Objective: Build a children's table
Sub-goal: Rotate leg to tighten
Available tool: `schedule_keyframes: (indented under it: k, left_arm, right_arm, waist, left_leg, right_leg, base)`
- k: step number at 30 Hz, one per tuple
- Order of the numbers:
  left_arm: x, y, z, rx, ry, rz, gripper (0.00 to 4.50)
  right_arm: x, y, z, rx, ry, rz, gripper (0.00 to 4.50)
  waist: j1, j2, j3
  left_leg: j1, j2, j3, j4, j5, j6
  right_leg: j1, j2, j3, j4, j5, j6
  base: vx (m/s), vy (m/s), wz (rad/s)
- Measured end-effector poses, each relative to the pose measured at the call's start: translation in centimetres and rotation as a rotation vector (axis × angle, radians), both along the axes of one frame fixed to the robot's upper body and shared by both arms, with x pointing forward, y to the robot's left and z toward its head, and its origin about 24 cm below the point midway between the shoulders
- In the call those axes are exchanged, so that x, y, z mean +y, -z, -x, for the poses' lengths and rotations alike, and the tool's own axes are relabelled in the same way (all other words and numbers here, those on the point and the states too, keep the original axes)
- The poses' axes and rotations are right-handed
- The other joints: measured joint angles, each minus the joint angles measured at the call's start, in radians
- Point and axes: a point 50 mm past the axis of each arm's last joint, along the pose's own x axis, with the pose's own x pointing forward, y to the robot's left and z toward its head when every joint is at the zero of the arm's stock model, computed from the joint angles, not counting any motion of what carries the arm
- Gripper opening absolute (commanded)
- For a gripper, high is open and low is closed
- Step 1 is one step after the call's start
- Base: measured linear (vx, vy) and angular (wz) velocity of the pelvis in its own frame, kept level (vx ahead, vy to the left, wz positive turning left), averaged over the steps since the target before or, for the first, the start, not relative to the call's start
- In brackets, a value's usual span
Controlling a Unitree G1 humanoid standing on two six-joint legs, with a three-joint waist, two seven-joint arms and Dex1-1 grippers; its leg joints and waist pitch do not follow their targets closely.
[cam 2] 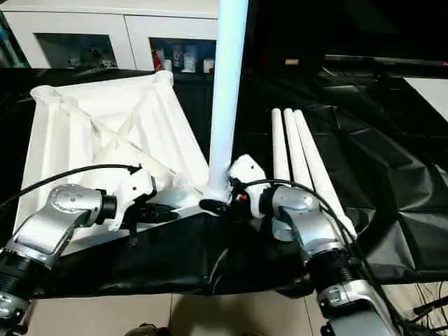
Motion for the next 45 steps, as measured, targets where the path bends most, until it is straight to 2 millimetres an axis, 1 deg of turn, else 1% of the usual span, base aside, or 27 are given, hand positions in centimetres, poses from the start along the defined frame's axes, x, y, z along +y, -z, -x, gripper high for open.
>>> schedule_keyframes:
  k: [1, 2, 4, 5, 7, 11, 13, 20, 23, 26, 29, 31, 34, 37, 40, 45]
  left_arm:
    - [0.0, 0.0, 0.0, 0.000, 0.000, 0.000, 0.00]
    - [0.0, 0.0, 0.0, 0.000, 0.000, 0.000, 0.00]
    - [0.0, 0.0, 0.0, 0.001, 0.001, -0.001, 0.00]
    - [0.0, 0.0, 0.0, 0.002, 0.001, 0.000, 0.00]
    - [0.0, 0.0, 0.0, 0.003, 0.003, 0.000, 0.00]
    - [0.1, 0.1, 0.1, 0.006, 0.004, -0.001, 0.00]
    - [0.1, 0.1, 0.1, 0.006, 0.004, -0.001, 0.00]
    - [0.2, 0.4, 0.3, 0.016, 0.000, -0.003, 0.00]
    - [0.1, 0.4, 0.3, 0.015, -0.002, 0.001, 0.00]
    - [-0.4, 0.6, 0.0, -0.003, -0.040, 0.004, 0.00]
    - [-1.6, 0.8, -0.7, -0.016, -0.102, 0.005, 0.00]
    - [-2.8, 1.1, -1.6, -0.024, -0.167, 0.004, 0.00]
    - [-4.1, 1.2, -2.2, -0.021, -0.230, 0.008, 0.00]
    - [-6.1, 1.2, -3.1, -0.031, -0.306, 0.008, 0.00]
    - [-6.9, 1.3, -3.3, -0.045, -0.335, 0.003, 0.00]
    - [-7.0, 1.2, -3.4, -0.058, -0.341, -0.003, 0.00]
  right_arm:
    - [0.0, 0.0, 0.0, 0.000, 0.000, 0.000, 3.71]
    - [0.0, 0.0, 0.0, 0.000, 0.000, 0.000, 3.71]
    - [0.0, 0.0, 0.0, 0.000, -0.001, -0.002, 3.45]
    - [0.1, 0.0, 0.0, 0.001, -0.001, -0.004, 3.45]
    - [0.2, 0.0, 0.0, 0.002, -0.002, -0.009, 3.17]
    - [0.3, 0.1, 0.0, 0.005, 0.005, -0.011, 3.00]
    - [0.3, 0.1, 0.0, 0.009, 0.006, -0.012, 2.78]
    - [0.5, 0.6, 0.3, 0.021, 0.016, -0.024, 2.72]
    - [0.7, 0.9, 0.4, 0.025, 0.045, -0.039, 2.72]
    - [1.0, 1.2, 0.1, 0.027, 0.138, -0.063, 2.72]
    - [1.3, 1.6, -0.6, 0.029, 0.275, -0.083, 2.72]
    - [2.2, 1.8, -1.5, 0.034, 0.400, -0.087, 2.72]
    - [2.5, 1.8, -2.4, 0.033, 0.525, -0.071, 2.72]
    - [3.0, 1.6, -3.6, 0.040, 0.680, -0.060, 2.72]
    - [3.3, 1.6, -4.0, 0.043, 0.762, -0.070, 2.72]
    - [3.6, 1.6, -4.2, 0.040, 0.786, -0.080, 2.72]
  waist:
    - [0.000, 0.000, 0.000]
    - [0.000, 0.000, 0.000]
    - [0.000, 0.000, 0.000]
    - [0.000, 0.000, 0.000]
    - [0.000, 0.000, 0.000]
    - [0.001, 0.000, 0.000]
    - [0.000, 0.000, 0.000]
    - [-0.001, 0.000, 0.000]
    - [-0.001, 0.000, 0.000]
    - [-0.007, 0.000, 0.000]
    - [-0.011, 0.000, 0.000]
    - [-0.016, 0.003, 0.001]
    - [-0.023, 0.004, 0.002]
    - [-0.026, 0.005, 0.002]
    - [-0.028, 0.007, 0.000]
    - [-0.030, 0.007, 0.000]
  left_leg:
    - [0.000, 0.000, 0.000, 0.000, 0.000, 0.000]
    - [0.000, 0.000, 0.000, 0.001, 0.000, 0.000]
    - [0.000, 0.000, 0.000, 0.001, 0.000, 0.000]
    - [0.000, 0.000, 0.000, 0.001, 0.000, 0.000]
    - [0.000, 0.000, 0.000, 0.001, 0.000, 0.000]
    - [0.000, 0.000, 0.000, 0.002, 0.000, 0.000]
    - [0.000, 0.000, 0.000, 0.002, 0.000, 0.000]
    - [0.001, 0.000, 0.000, 0.003, 0.000, 0.000]
    - [0.001, 0.001, 0.000, 0.004, 0.000, 0.000]
    - [0.003, 0.001, 0.000, 0.005, 0.000, 0.000]
    - [0.009, 0.000, 0.000, 0.005, 0.000, 0.000]
    - [0.016, 0.000, 0.000, 0.005, 0.000, -0.001]
    - [0.018, 0.000, 0.000, 0.005, 0.000, -0.001]
    - [0.017, -0.001, 0.000, 0.005, 0.000, -0.001]
    - [0.017, -0.002, 0.000, 0.004, 0.000, -0.001]
    - [0.017, -0.002, 0.000, 0.004, 0.000, -0.001]
  right_leg:
    - [0.000, 0.000, 0.000, 0.000, 0.000, 0.000]
    - [0.000, 0.000, 0.000, 0.000, 0.000, 0.000]
    - [0.000, 0.000, 0.000, 0.001, 0.000, 0.000]
    - [0.000, 0.000, 0.000, 0.001, 0.000, 0.000]
    - [0.000, 0.000, 0.000, 0.001, 0.000, 0.000]
    - [0.000, 0.000, 0.000, 0.001, 0.000, 0.000]
    - [0.000, 0.000, 0.000, 0.002, 0.000, 0.000]
    - [0.001, 0.000, 0.000, 0.003, 0.000, 0.000]
    - [0.001, 0.000, 0.000, 0.004, 0.000, 0.000]
    - [0.001, 0.000, 0.001, 0.006, 0.000, 0.000]
    - [0.006, 0.000, 0.002, 0.007, 0.000, 0.000]
    - [0.012, 0.000, 0.003, 0.006, -0.003, 0.006]
    - [0.015, -0.001, 0.003, 0.005, -0.005, 0.009]
    - [0.016, -0.001, 0.004, 0.003, -0.005, 0.009]
    - [0.017, -0.001, 0.004, 0.000, -0.005, 0.009]
    - [0.017, -0.001, 0.003, 0.000, -0.005, 0.009]
  base:
    - [0.000, 0.000, 0.00]
    - [0.000, 0.000, 0.00]
    - [0.000, 0.000, 0.00]
    - [0.000, 0.000, 0.00]
    - [0.000, 0.000, 0.00]
    - [0.000, 0.000, 0.00]
    - [0.000, 0.000, 0.00]
    - [0.000, 0.000, 0.00]
    - [0.000, 0.000, 0.00]
    - [0.000, 0.000, 0.00]
    - [0.000, 0.000, 0.00]
    - [0.000, 0.000, 0.00]
    - [0.000, 0.000, 0.00]
    - [0.000, 0.000, 0.00]
    - [0.000, 0.000, 0.00]
    - [0.000, 0.000, 0.00]
